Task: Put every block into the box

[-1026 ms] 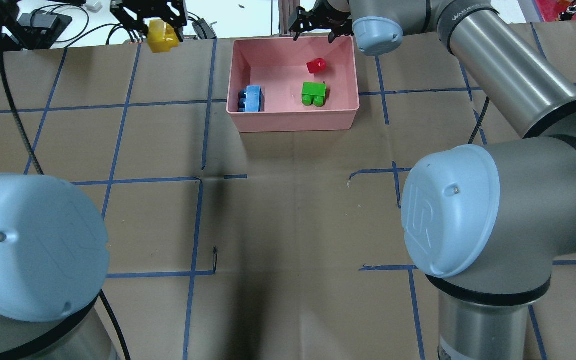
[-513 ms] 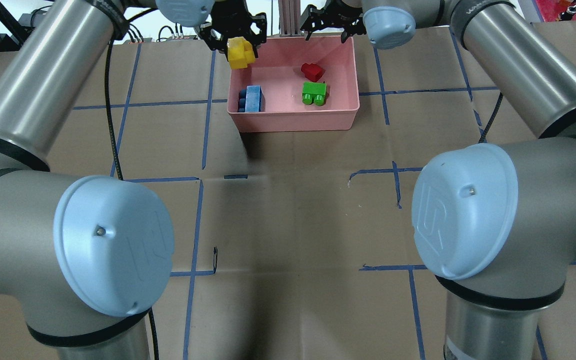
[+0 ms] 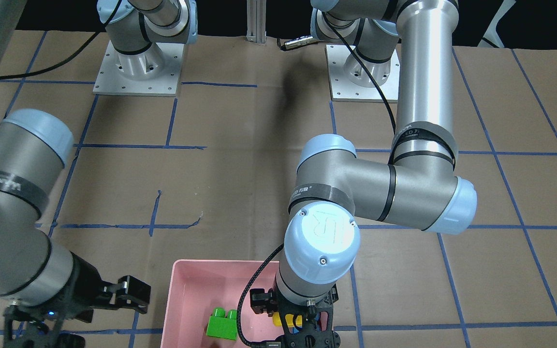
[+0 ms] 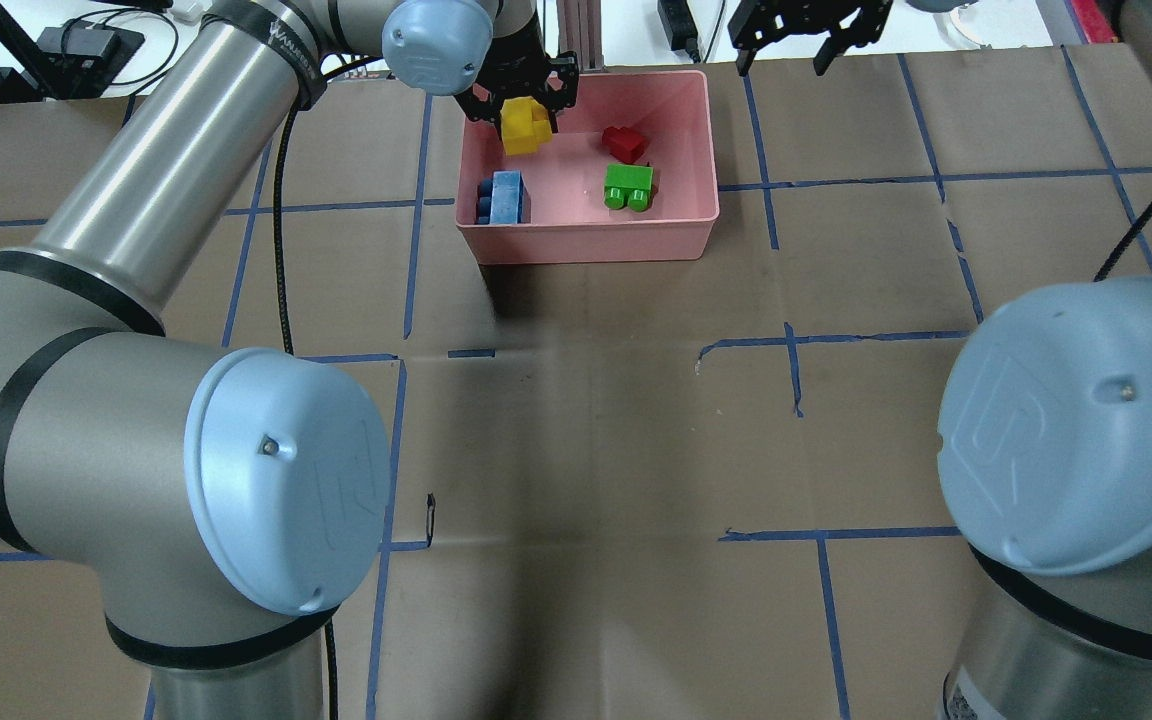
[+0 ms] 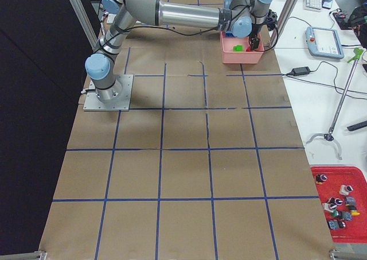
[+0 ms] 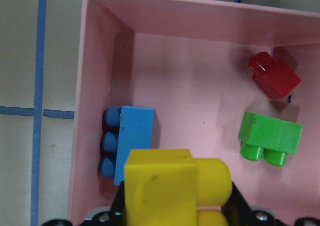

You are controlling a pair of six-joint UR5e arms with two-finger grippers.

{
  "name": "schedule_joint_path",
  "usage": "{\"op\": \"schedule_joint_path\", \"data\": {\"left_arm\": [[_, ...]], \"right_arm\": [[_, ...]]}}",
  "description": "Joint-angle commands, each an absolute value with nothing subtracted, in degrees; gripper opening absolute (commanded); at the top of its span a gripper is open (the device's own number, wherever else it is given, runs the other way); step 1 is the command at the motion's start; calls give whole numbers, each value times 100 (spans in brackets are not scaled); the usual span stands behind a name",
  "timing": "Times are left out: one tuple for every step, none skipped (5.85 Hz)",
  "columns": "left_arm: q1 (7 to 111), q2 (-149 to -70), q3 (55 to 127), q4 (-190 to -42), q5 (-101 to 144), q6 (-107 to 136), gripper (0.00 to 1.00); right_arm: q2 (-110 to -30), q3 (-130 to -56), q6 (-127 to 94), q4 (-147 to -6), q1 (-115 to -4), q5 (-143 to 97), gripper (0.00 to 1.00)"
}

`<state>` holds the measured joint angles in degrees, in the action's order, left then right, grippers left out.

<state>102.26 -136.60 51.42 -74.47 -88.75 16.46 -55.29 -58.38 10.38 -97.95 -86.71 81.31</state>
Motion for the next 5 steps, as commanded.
{"op": "schedule_joint_path", "data": {"left_arm": [[10239, -13607, 5185, -7189, -8903, 1652, 100], [10144, -13353, 5203, -7520, -8903, 1591, 100], [9760, -13046, 5255, -7976, -8903, 1260, 100], [9190, -12712, 5404, -8328, -8895, 308, 100], [8819, -12222, 5849, -8480, -8921, -93, 100]], "right_arm": [[-6419, -6088, 1187, -8533, -8587, 8727, 100], [-7269, -6978, 1187, -8386, -8691, 8693, 100], [-8139, -7944, 1169, -8559, -8762, 8692, 100], [-8626, -8546, 1169, -8761, -9146, 8727, 100], [-8640, -8630, 1143, -8902, -9567, 8780, 100]]}}
